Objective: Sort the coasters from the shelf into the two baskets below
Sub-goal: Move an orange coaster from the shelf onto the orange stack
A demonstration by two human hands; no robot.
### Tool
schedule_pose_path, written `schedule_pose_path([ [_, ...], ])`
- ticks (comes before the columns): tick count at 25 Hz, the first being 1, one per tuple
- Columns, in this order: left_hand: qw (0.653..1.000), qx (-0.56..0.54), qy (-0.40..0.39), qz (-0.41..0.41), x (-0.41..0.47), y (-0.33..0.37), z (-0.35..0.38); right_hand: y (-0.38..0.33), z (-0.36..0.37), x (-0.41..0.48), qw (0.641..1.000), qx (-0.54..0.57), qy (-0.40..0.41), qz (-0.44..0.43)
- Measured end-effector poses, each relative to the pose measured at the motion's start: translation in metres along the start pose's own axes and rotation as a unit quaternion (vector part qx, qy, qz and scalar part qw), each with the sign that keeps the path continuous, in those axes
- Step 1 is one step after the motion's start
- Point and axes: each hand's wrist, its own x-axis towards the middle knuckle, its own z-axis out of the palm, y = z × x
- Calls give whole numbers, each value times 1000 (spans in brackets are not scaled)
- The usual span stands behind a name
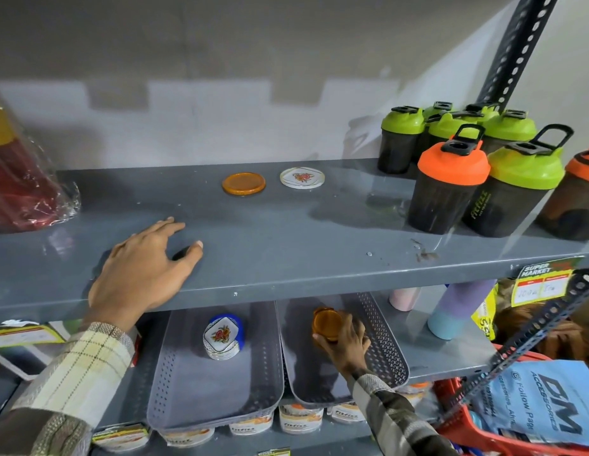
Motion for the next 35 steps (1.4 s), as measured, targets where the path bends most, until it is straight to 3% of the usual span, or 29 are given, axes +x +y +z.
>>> schedule_pose_path([
  [7, 1000, 6, -3, -10, 0, 1, 0, 4, 9, 2, 999, -5, -47, -19],
  [22, 1000, 14, -4, -10, 1, 0, 1, 3, 15, 2, 998, 11, 56, -35],
  [35, 1000, 14, 2, -3, 2, 1, 2, 5, 14, 6, 999, 24, 26, 0],
])
